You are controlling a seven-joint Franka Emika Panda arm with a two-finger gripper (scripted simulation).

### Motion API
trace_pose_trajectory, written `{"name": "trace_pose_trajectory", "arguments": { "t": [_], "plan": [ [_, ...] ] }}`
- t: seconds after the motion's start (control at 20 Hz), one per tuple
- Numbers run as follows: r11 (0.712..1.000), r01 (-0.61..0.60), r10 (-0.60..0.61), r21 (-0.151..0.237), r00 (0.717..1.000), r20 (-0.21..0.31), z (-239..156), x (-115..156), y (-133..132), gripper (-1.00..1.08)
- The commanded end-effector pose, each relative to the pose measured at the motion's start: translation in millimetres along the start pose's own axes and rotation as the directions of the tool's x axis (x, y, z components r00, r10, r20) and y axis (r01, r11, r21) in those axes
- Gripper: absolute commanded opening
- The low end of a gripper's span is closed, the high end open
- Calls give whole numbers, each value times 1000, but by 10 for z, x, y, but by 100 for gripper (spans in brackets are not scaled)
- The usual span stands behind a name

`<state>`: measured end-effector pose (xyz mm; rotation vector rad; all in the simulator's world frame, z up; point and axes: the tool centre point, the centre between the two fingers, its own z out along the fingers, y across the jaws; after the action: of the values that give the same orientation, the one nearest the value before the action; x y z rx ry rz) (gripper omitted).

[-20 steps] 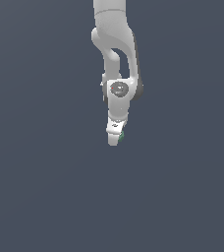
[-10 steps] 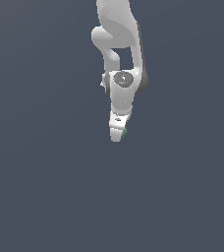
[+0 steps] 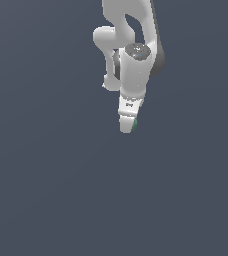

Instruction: Pick up the object and move it to a goal position.

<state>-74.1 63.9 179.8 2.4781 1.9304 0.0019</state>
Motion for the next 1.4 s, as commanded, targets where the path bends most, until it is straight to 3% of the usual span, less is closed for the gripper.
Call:
{"name": "trace_pose_trajectory", "arguments": {
  "t": [0.0, 0.9, 1.35],
  "plan": [
    [1000, 0, 0, 1, 1000, 0, -263, 77, 1, -100],
    [1000, 0, 0, 1, 1000, -1, -2057, 603, 87, -100],
    [1000, -2, 2, 1, 1000, 0, -2699, 795, 149, -100]
  ]
}}
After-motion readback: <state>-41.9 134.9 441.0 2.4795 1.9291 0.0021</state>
